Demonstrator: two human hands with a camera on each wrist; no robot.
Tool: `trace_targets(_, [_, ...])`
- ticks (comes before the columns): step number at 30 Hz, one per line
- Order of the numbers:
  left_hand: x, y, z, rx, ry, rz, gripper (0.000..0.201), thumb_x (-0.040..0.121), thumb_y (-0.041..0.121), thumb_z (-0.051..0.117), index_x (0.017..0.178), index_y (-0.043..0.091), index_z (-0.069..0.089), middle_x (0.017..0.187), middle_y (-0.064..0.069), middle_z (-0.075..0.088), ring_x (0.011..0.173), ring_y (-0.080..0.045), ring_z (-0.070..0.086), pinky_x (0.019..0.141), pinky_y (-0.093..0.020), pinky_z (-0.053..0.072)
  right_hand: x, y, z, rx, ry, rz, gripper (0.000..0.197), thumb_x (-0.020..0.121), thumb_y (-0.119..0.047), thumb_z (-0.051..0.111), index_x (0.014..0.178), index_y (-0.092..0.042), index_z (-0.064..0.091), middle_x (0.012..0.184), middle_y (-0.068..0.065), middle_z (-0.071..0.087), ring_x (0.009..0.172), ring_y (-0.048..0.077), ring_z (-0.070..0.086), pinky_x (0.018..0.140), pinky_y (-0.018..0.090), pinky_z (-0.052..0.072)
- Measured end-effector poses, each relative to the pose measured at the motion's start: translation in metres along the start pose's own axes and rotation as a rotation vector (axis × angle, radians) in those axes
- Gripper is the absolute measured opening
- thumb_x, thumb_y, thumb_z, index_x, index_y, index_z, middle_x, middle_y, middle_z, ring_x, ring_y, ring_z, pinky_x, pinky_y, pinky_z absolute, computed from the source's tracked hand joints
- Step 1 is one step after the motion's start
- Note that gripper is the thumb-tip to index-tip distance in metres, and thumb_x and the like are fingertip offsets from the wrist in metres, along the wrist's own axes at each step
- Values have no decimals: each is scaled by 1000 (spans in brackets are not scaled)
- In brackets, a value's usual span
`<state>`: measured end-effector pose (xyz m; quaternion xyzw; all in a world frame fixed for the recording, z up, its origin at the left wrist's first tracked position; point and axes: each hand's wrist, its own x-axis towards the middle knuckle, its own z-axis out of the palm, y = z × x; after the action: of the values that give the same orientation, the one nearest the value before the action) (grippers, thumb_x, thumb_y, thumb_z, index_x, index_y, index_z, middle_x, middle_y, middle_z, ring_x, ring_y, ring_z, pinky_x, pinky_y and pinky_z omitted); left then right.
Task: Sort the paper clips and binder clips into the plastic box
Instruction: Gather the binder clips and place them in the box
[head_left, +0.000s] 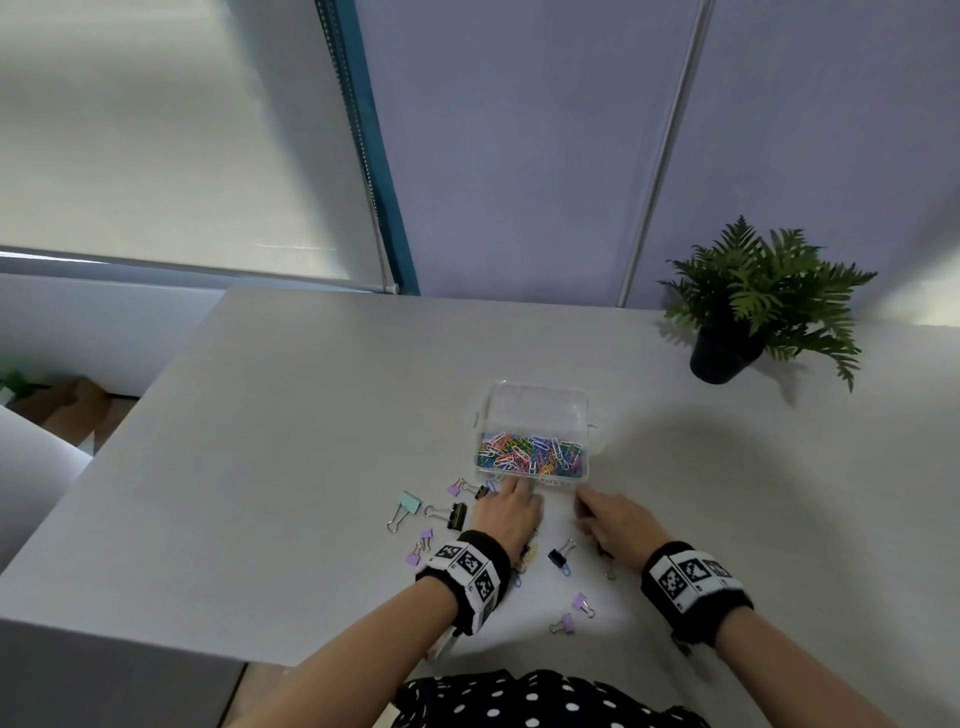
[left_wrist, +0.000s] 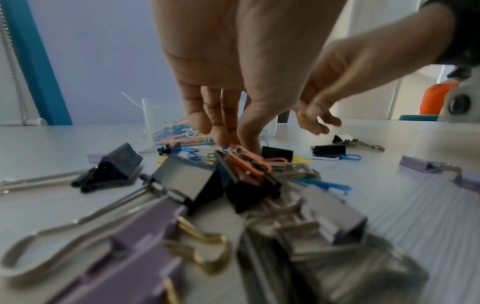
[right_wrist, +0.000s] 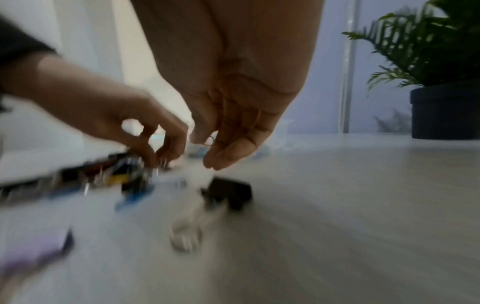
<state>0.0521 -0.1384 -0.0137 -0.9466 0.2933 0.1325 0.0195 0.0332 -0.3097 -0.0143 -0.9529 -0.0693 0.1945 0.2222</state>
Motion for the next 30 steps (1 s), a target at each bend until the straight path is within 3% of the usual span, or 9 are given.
trace_targets(4, [0,-4,6,1,-20,31,35,88,0,47,122,4,43,129,-16,48,124,-30,39,97,-42,43,15,-13,-27,225,271,-104,19,84,-14,62,80,-22,45,72,2,64,67,22,60,66,38,51])
trace_targets(7, [0,-7,-2,-131,3,25,32,89,1,45,120,9,45,125,-12,53,117,-30,49,93,-42,46,28,-19,-37,297,381,-128,17,83,-10,63,78,-19,49,73,0,63,69,19,60,66,33,50])
trace_targets(11, [8,-26,-27,-411,95,-13,20,89,6,48,107,12,53,111,-8,59,97,-27,59,88,-40,52,34,-13,-28,139,352,-126,6,83,-11,60,86,-13,55,86,-5,53,87,16,48,74,27,39])
trace_targets(14, [23,-44,-51,-521,147,-65,20,88,-1,50,106,4,58,109,-13,63,98,-26,60,92,-31,48,23,-13,-10,100,373,-212,7,83,-4,56,86,-11,57,91,1,56,89,18,48,73,25,37])
trace_targets(17, [43,-51,-67,-552,142,-89,22,90,-3,46,106,1,60,108,-15,66,100,-25,62,95,-30,47,7,-22,15,92,240,-269,8,87,-8,52,92,-11,57,99,3,56,87,12,46,74,22,40])
trace_targets(20, [56,-49,-72,-529,82,-26,28,87,-6,48,112,2,60,113,-15,65,109,-27,59,96,-29,42,0,-35,33,66,82,-337,16,87,-15,55,102,-10,54,106,4,54,100,16,46,81,22,37])
trace_targets(23, [54,-46,-72,-516,91,49,32,89,-3,47,119,6,57,121,-12,62,113,-23,57,100,-29,42,3,-42,39,-106,-1,-348,36,82,-22,62,112,-7,50,116,8,49,110,21,40,90,30,37])
trace_targets(26, [36,-51,-65,-533,132,135,30,90,-1,46,115,7,60,116,-9,65,107,-20,60,97,-24,43,7,-45,39,-175,10,-361,27,83,-16,60,105,-3,52,113,14,50,108,27,41,91,38,39])
trace_targets(30, [4,-64,-47,-549,79,163,29,86,-5,44,101,7,66,100,-8,70,91,-20,65,88,-28,50,11,-40,35,-101,-16,-320,18,85,-16,55,99,-5,54,108,11,51,103,22,40,85,32,35])
